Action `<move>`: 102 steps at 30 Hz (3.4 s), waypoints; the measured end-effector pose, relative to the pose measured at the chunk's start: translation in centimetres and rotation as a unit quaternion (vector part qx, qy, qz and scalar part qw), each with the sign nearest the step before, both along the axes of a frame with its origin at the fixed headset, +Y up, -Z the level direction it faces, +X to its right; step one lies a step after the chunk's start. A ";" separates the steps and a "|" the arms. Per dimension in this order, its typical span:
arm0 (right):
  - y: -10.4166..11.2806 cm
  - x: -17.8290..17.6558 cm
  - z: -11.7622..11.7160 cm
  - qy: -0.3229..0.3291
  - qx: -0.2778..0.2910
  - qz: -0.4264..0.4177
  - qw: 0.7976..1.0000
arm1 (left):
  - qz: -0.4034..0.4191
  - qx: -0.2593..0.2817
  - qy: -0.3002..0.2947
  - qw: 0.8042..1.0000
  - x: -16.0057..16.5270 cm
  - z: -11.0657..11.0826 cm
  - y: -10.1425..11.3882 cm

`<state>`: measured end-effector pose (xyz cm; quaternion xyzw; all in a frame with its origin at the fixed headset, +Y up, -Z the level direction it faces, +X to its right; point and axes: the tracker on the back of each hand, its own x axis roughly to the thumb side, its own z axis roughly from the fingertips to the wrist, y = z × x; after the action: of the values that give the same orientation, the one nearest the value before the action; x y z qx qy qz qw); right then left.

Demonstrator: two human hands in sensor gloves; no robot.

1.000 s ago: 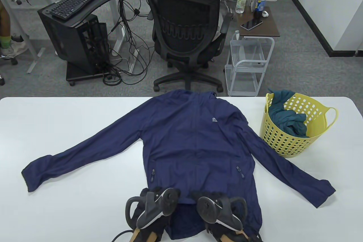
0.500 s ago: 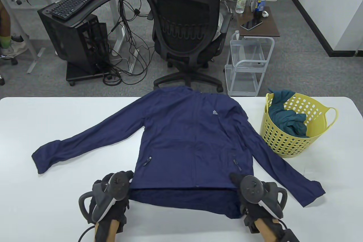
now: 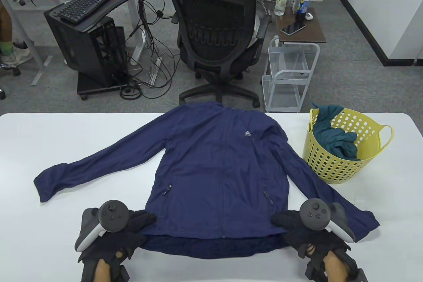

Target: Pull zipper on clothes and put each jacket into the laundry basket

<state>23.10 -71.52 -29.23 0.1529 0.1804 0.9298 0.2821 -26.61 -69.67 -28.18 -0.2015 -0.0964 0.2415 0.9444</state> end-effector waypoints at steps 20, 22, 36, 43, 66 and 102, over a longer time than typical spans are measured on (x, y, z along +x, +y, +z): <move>-5.7 -6.7 -0.9 0.028 -0.011 0.239 0.970 | -0.227 -0.100 0.019 0.969 8.5 -3.1 -6.2; -4.3 -7.8 0.5 0.081 -0.021 0.260 0.962 | -0.240 -0.139 0.008 0.961 8.8 -1.5 -4.2; -2.5 -7.7 -8.2 -0.129 0.004 0.195 0.972 | -0.222 0.004 0.101 0.970 9.0 -8.4 -5.8; -7.8 -8.4 -12.5 -0.113 -0.025 0.212 0.970 | -0.291 -0.063 0.047 0.954 9.6 -6.9 -9.5; -7.9 -9.0 -1.4 -0.004 -0.007 0.277 0.961 | -0.301 0.120 0.120 0.938 19.3 -18.1 -1.1; -2.0 -7.2 -3.2 -0.085 0.066 0.118 0.987 | -0.100 0.215 0.078 0.968 16.7 -17.4 -1.3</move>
<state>15.86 -73.55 -32.47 0.0694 0.1105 0.9761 0.1741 -9.95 -70.97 -45.53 0.0169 -0.0511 0.1349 0.9894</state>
